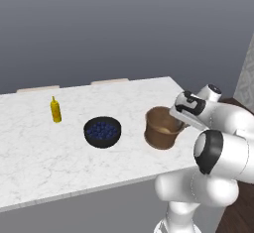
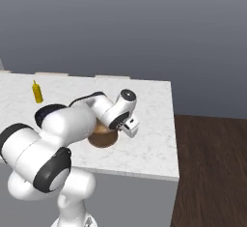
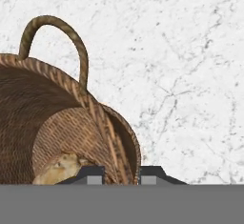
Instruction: Open the cabinet, pick up the bread from the cabinet and place it in the basket. Then move the basket to the dining counter.
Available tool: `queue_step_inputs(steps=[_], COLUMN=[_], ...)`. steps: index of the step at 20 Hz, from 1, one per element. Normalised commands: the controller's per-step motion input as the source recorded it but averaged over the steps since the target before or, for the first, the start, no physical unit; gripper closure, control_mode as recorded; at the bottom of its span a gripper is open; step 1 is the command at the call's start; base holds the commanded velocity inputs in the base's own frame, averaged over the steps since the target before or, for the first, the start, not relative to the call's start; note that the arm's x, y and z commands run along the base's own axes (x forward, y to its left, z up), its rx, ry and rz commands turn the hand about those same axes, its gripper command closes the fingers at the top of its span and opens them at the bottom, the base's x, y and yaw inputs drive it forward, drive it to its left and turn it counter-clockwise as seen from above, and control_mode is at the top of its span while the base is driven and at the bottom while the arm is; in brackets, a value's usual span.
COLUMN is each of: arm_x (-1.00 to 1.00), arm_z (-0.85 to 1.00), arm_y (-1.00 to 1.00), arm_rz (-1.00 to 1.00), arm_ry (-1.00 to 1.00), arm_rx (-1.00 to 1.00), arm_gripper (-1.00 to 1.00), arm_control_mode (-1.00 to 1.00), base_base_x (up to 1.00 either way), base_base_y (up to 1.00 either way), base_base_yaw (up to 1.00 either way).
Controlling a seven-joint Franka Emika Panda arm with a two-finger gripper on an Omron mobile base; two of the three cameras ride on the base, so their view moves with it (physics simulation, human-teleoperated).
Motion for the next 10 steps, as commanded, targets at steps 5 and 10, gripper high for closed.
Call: queue_step_inputs(steps=[5,10], arm_x=[0.00,0.00], arm_z=[-0.03,0.16], arm_y=[0.12,0.21], arm_rz=[0.00,0.00], arm_ry=[0.01,0.13], arm_rx=[0.00,-0.07], arm_gripper=[-1.00,-1.00], arm_control_mode=[-1.00,-1.00], base_base_x=[0.00,0.00], base_base_y=[0.00,0.00], base_base_yaw=[0.00,0.00])
